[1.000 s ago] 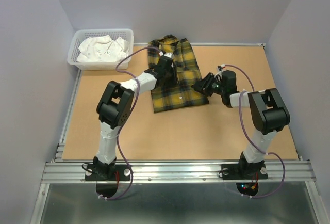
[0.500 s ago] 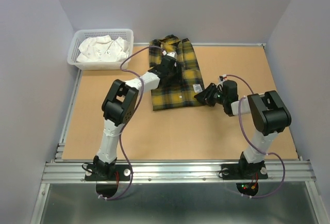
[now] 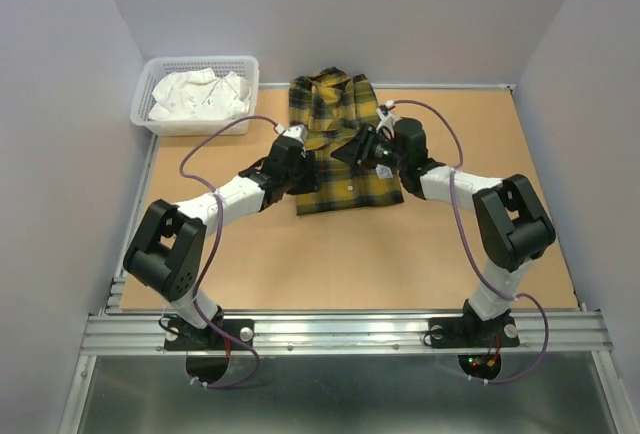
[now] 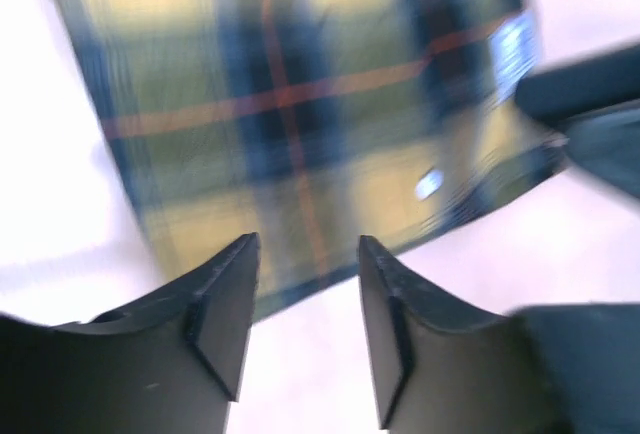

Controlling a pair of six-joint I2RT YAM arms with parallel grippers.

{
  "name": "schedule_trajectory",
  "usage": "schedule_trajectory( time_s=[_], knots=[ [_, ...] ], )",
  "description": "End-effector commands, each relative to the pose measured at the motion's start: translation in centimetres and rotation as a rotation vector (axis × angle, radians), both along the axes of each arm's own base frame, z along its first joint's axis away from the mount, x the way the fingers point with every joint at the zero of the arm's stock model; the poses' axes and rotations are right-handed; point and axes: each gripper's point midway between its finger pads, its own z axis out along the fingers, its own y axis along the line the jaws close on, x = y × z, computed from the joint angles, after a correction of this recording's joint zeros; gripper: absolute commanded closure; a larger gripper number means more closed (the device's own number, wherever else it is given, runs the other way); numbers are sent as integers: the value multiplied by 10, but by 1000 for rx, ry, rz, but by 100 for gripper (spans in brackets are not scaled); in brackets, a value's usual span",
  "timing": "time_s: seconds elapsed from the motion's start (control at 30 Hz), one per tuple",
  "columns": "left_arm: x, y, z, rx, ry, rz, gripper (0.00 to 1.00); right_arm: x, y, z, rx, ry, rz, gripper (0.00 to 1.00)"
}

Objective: Fold and stack the long sleeve shirts
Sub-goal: Fold the shirt

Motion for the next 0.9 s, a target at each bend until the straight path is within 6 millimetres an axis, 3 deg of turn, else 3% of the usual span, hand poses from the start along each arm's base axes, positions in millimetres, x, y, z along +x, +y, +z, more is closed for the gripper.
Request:
schedule_trajectory(
  time_s=[0.0, 0.1, 0.13, 0.23, 0.33, 0.47, 0.57, 0.73, 0.87],
  knots=[
    [-25, 7, -40, 24, 117, -14, 50, -2, 36, 1, 48, 0, 62, 53],
    [-30, 10, -57, 45, 149, -17, 54, -7, 52, -33, 48, 70, 80, 53],
    [-30, 13, -61, 58, 153, -6, 55, -10, 54, -54, 42, 119, 77, 53],
    [-35, 23, -77, 97, 187, 17, 56, -16, 50, -94, 20, 225, 54, 54],
    [-42, 34, -92, 116, 232, 45, 59, -27, 37, -129, -43, 270, 19, 55],
    [-52, 45, -112, 138, 294, 68, 64, -41, -2, -178, -102, 384, -56, 57],
    [-59, 54, -121, 153, 319, 81, 68, -39, -27, -183, -110, 387, -92, 58],
    [-64, 55, -124, 148, 335, 79, 69, -32, -43, -135, -71, 263, -63, 58],
    [-62, 54, -121, 145, 328, 78, 69, -25, -53, -109, -46, 195, -58, 57]
  ],
)
